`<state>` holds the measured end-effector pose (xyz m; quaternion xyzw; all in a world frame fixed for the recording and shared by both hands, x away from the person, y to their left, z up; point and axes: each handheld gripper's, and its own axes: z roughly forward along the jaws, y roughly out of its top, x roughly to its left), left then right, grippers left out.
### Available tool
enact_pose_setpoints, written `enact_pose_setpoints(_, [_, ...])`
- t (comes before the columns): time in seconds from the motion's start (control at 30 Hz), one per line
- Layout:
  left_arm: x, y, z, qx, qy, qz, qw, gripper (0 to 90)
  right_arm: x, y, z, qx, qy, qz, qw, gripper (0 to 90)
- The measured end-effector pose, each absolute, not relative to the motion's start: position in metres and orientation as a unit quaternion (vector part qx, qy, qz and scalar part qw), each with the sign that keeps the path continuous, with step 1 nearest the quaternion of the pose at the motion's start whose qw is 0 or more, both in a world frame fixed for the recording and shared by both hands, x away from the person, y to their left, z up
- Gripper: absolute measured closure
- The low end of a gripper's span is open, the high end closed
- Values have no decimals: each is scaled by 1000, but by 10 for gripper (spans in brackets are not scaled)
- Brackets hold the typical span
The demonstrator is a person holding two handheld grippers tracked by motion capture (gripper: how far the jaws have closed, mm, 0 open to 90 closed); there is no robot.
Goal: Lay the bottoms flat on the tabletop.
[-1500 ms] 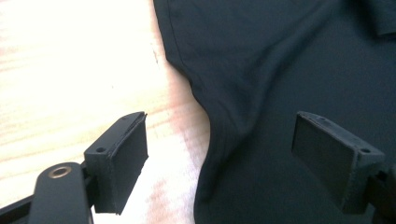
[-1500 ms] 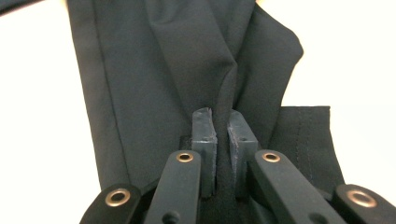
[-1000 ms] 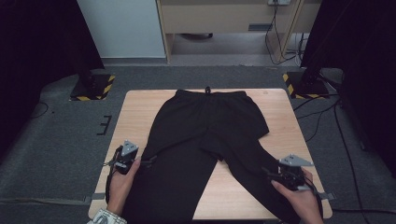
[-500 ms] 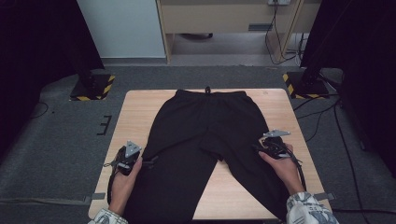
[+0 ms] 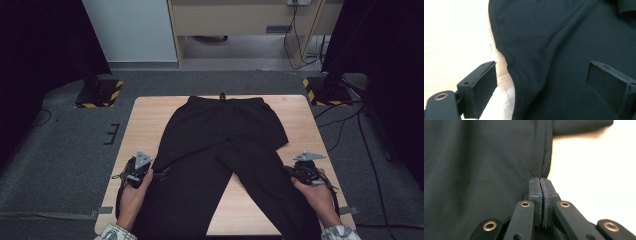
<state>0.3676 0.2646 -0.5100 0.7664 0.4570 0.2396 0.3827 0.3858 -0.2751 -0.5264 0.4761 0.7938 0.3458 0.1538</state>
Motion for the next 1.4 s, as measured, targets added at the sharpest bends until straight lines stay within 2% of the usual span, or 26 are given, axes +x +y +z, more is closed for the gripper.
enact_pose_setpoints(0.07, [368, 264, -510, 767, 456, 239, 384, 88, 379, -277, -526, 473, 796, 346, 150, 880])
enact_pose_setpoints(0.13, [367, 263, -510, 770, 453, 239, 381, 88, 363, -281, -526, 471, 797, 349, 146, 818])
enact_pose_setpoints(0.23, [368, 262, -511, 774, 451, 237, 377, 87, 361, -281, -525, 465, 800, 351, 143, 696])
enact_pose_setpoints(0.3, [367, 259, -511, 774, 448, 235, 382, 87, 369, -278, -523, 466, 797, 351, 158, 589])
enact_pose_setpoints(0.47, [367, 252, -510, 775, 444, 219, 392, 74, 407, -262, -516, 463, 792, 360, 168, 435])
enact_pose_setpoints(0.53, [366, 248, -510, 782, 439, 206, 392, 72, 421, -255, -515, 466, 791, 357, 170, 385])
enact_pose_setpoints(0.63, [367, 240, -509, 794, 427, 195, 386, 71, 437, -250, -515, 473, 786, 359, 170, 367])
enact_pose_setpoints(0.77, [364, 227, -502, 804, 407, 187, 390, 71, 447, -249, -520, 487, 780, 358, 160, 429])
enact_pose_setpoints(0.83, [364, 222, -500, 807, 399, 187, 393, 71, 450, -249, -523, 488, 779, 359, 161, 478])
enact_pose_setpoints(0.87, [364, 220, -499, 808, 397, 186, 393, 71, 451, -248, -524, 490, 779, 359, 158, 541])
enact_pose_setpoints(0.9, [364, 220, -499, 808, 397, 186, 393, 71, 451, -248, -524, 490, 779, 359, 158, 541])
enact_pose_setpoints(0.93, [365, 213, -498, 812, 391, 181, 395, 71, 452, -247, -526, 484, 780, 364, 156, 691])
enact_pose_setpoints(0.97, [365, 212, -498, 813, 389, 181, 393, 72, 451, -246, -526, 482, 781, 365, 156, 762])
enact_pose_setpoints(1.07, [366, 207, -498, 816, 386, 175, 393, 72, 451, -245, -526, 475, 788, 362, 150, 881])
enact_pose_setpoints(1.4, [377, 188, -494, 820, 380, 155, 398, 84, 437, -252, -518, 463, 796, 365, 140, 898])
